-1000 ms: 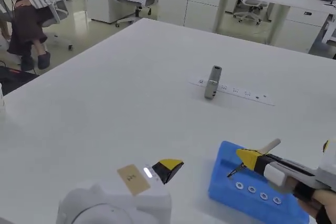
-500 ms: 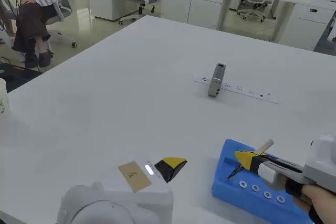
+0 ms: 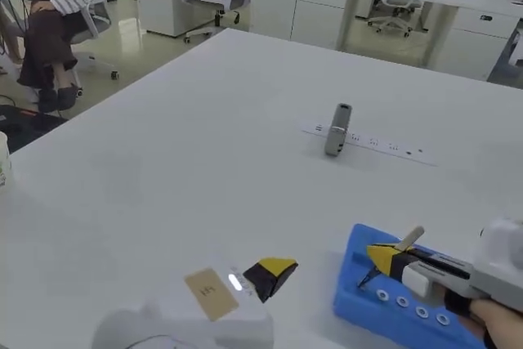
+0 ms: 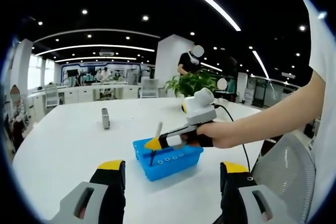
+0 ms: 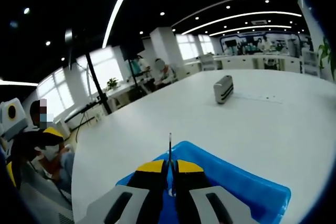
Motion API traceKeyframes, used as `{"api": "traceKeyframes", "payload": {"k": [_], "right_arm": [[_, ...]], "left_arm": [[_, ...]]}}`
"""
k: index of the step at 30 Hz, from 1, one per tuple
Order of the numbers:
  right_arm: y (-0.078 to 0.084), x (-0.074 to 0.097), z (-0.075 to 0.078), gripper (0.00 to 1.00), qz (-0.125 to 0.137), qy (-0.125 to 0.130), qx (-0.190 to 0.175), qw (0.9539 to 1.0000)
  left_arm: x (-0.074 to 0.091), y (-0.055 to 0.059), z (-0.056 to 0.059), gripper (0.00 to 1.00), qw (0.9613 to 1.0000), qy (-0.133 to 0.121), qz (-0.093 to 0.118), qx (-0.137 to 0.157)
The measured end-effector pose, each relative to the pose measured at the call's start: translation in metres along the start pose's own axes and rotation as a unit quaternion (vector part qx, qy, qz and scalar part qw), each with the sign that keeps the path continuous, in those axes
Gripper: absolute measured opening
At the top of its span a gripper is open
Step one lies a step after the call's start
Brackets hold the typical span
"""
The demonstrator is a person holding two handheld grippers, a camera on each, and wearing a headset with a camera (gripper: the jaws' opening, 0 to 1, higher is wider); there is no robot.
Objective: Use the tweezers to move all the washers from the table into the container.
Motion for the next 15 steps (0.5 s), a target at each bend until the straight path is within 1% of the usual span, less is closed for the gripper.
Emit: {"api": "traceKeyframes", "payload": {"k": [4,7,9,12,13,14,15], "right_arm": [[0.000,-0.001,0.000,0.03,-0.003,0.000,0.010,0.9999],[0.000,0.000,0.002,0.03,-0.002,-0.002,0.008,1.0000],[-0.003,0.002,0.002,0.04,0.009,-0.008,0.002,0.9999],[-0.006,0.007,0.003,0.04,0.015,-0.003,0.006,0.9999],[-0.008,0.008,0.002,0.04,0.018,-0.002,0.006,0.9998],[-0.010,0.010,0.001,0.04,0.022,-0.002,0.005,0.9997],[-0.013,0.013,-0.001,0.04,0.031,-0.003,0.003,0.9995]], "left_arm": [[0.000,-0.001,0.001,0.74,1.0000,0.003,0.003,0.002],[0.001,-0.003,0.001,0.74,0.9999,0.005,0.012,0.010],[0.001,-0.003,0.000,0.74,0.9998,0.006,0.011,0.014],[0.000,-0.003,0.002,0.74,0.9998,0.012,0.010,0.013],[0.000,-0.004,0.004,0.75,0.9997,0.016,0.013,0.014],[0.001,-0.009,0.007,0.75,0.9990,0.024,0.030,0.020],[0.002,-0.010,0.007,0.75,0.9987,0.027,0.037,0.023]]}}
Point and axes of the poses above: the centre of the closed fingertips' face, and the gripper's own axes: x roughly backward along the fingers, z roughly to its right, y roughly out of its underside, the point moved 5 cm from there along x, roughly backward along the fingers, and after that the axes turned 6 degrees about -y, right-handed, at the moved point
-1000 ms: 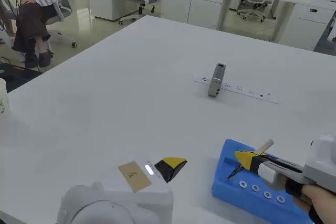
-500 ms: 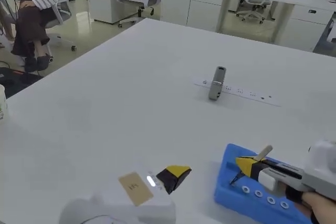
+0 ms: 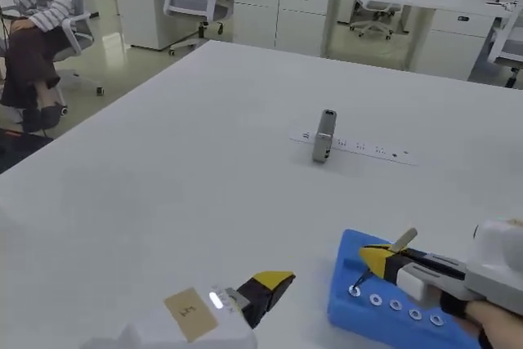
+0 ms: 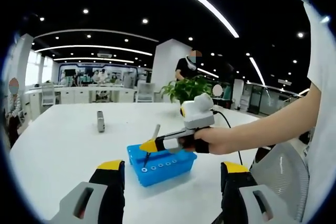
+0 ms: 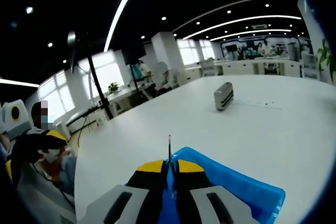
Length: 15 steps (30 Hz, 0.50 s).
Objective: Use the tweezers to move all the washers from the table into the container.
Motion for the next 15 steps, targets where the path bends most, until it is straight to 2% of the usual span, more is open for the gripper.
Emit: {"api": "traceKeyframes", "payload": {"k": [3,5,8,12,15], "right_arm": [[-0.006,0.010,-0.002,0.04,0.018,0.001,0.000,0.9998],[-0.011,0.017,-0.008,0.04,0.027,-0.001,0.006,0.9996],[-0.016,0.028,-0.014,0.03,0.040,-0.006,0.011,0.9991],[-0.018,0.041,-0.025,0.03,0.051,-0.013,0.013,0.9985],[-0.017,0.049,-0.034,0.03,0.058,-0.022,-0.002,0.9981]], "left_arm": [[-0.001,0.002,-0.001,0.74,1.0000,0.000,-0.006,0.002],[-0.001,0.003,0.000,0.74,0.9999,0.003,-0.010,0.003],[0.000,-0.003,0.006,0.73,0.9998,0.018,0.010,0.008],[0.000,-0.001,0.007,0.66,0.9996,0.027,0.000,0.002],[0.000,-0.002,0.010,0.64,0.9992,0.038,0.001,0.007]]}}
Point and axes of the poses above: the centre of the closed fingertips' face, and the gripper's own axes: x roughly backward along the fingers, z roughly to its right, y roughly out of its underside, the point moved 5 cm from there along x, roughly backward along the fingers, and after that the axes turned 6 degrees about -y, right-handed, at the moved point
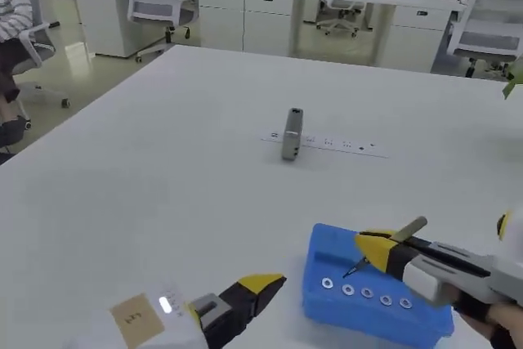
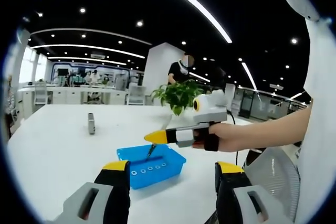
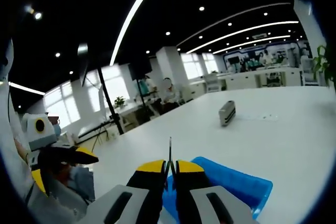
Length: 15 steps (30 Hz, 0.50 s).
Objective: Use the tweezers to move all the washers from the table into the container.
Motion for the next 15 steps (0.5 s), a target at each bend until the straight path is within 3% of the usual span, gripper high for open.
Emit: {"api": "traceKeyframes", "payload": {"k": [5,7,8,15], "right_arm": [[0.006,0.012,-0.009,0.03,0.012,0.004,-0.009,0.9999],[0.011,0.016,-0.012,0.04,0.024,0.004,-0.035,0.9991],[0.013,0.017,-0.014,0.04,0.027,0.001,-0.046,0.9986],[0.044,0.022,-0.030,0.03,-0.006,-0.019,-0.056,0.9982]], "left_arm": [[-0.001,0.004,0.001,0.62,0.9998,0.007,-0.015,0.005],[-0.001,0.004,0.003,0.61,0.9995,0.019,-0.017,0.017],[-0.001,0.005,0.006,0.59,0.9984,0.036,-0.022,0.037],[-0.002,0.007,0.005,0.46,0.9924,0.071,-0.040,0.092]]}}
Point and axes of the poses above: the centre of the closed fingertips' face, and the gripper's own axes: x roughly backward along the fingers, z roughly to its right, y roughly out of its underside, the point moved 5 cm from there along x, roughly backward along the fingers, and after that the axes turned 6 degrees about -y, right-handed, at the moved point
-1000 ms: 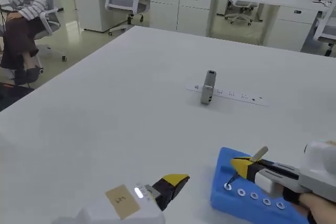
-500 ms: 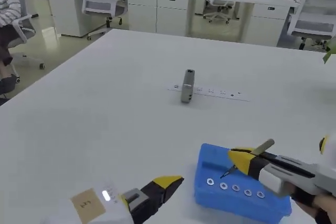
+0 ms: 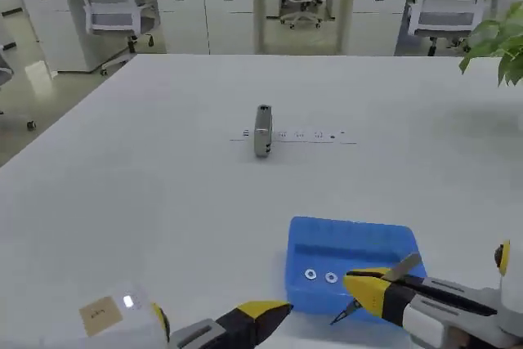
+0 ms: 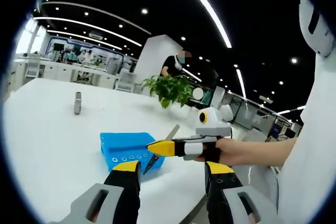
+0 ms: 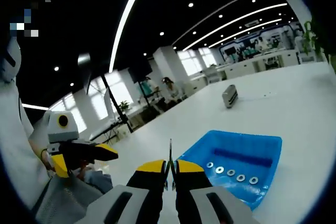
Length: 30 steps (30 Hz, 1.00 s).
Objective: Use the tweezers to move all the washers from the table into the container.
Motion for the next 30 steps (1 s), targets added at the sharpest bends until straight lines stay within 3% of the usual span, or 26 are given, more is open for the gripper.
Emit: {"api": "traceKeyframes", "payload": {"k": [3,8,9,12,13,14,15,16,18,20,22,28,29,30], "right_arm": [[0.009,0.001,-0.005,0.03,-0.021,-0.010,0.015,0.9996],[0.022,-0.002,-0.013,0.03,-0.076,-0.030,0.054,0.9952],[0.021,-0.003,-0.015,0.03,-0.076,-0.031,0.058,0.9949],[0.025,-0.006,-0.022,0.03,-0.101,-0.053,0.095,0.9889],[0.026,-0.007,-0.024,0.03,-0.107,-0.060,0.102,0.9873],[0.030,-0.008,-0.030,0.03,-0.129,-0.082,0.130,0.9797],[0.032,-0.009,-0.033,0.03,-0.141,-0.092,0.142,0.9755],[0.035,-0.012,-0.036,0.03,-0.147,-0.101,0.153,0.9720],[0.039,-0.014,-0.042,0.03,-0.165,-0.122,0.173,0.9633],[0.042,-0.016,-0.045,0.03,-0.178,-0.129,0.193,0.9562],[0.045,-0.016,-0.047,0.03,-0.187,-0.135,0.198,0.9525],[0.054,-0.014,-0.046,0.03,-0.226,-0.134,0.230,0.9369],[0.055,-0.014,-0.047,0.03,-0.229,-0.135,0.228,0.9367],[0.055,-0.013,-0.046,0.03,-0.232,-0.134,0.229,0.9360]], "left_arm": [[-0.002,0.001,0.001,0.43,0.9999,0.011,-0.008,0.010],[-0.010,0.000,0.003,0.33,0.9984,0.033,-0.038,-0.028],[-0.012,-0.002,0.003,0.31,0.9978,0.038,-0.043,-0.034],[-0.017,-0.006,0.005,0.30,0.9949,0.062,-0.059,-0.053],[-0.018,-0.004,0.007,0.30,0.9918,0.077,-0.080,-0.063],[-0.019,-0.003,0.007,0.27,0.9895,0.081,-0.090,-0.080],[-0.021,-0.004,0.006,0.25,0.9852,0.084,-0.098,-0.112],[-0.021,-0.003,0.006,0.21,0.9821,0.087,-0.109,-0.126],[-0.023,-0.004,0.007,0.18,0.9792,0.095,-0.119,-0.134],[-0.026,-0.007,0.006,0.14,0.9792,0.103,-0.120,-0.127],[-0.028,-0.009,0.005,0.13,0.9771,0.110,-0.127,-0.131],[-0.039,-0.010,0.009,0.09,0.9620,0.145,-0.159,-0.168],[-0.041,-0.010,0.010,0.08,0.9589,0.151,-0.164,-0.176],[-0.042,-0.007,0.012,0.08,0.9516,0.161,-0.179,-0.191]]}}
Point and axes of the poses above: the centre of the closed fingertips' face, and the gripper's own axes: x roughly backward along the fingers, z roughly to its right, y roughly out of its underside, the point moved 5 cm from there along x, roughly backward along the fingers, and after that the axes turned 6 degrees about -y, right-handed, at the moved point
